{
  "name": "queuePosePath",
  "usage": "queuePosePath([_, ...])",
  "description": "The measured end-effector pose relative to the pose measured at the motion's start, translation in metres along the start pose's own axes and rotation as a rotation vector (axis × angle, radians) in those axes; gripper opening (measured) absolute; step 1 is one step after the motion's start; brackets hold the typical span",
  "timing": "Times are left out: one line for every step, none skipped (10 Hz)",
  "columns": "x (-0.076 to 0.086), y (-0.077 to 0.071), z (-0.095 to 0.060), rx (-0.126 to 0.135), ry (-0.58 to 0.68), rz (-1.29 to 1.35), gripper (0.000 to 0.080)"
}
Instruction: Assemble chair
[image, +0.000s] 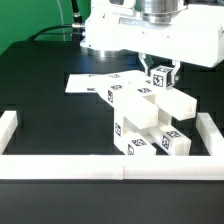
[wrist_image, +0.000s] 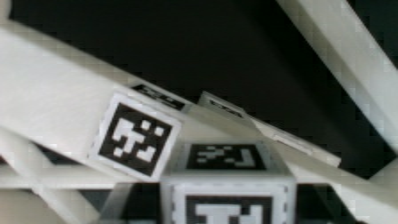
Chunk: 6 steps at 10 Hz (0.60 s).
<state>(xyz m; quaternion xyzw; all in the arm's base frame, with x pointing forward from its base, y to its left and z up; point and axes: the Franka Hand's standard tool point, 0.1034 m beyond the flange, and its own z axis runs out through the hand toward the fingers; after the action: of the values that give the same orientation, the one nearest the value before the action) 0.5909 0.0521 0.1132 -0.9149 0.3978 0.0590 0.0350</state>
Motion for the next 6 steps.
queuePosePath([-0.0001, -0.0001, 0.0000, 0.000, 0.000, 0.052, 0.0285])
queuePosePath([-0.0003, -0.0002, 0.0000, 0.000, 0.000, 0.132, 0.0285])
queuePosePath([-0.0003, -0.0003, 0.0000, 0.000, 0.000, 0.203, 0.0286])
queuePosePath([-0.0004, -0.0003, 0.0001, 0.000, 0.000, 0.234, 0.0286])
queuePosePath([-0.0006, -0.0006, 0.0001, 0.001, -0.001, 0.324, 0.0287])
queuePosePath([-0.0008, -0.0007, 0.0001, 0.001, -0.001, 0.399, 0.0287])
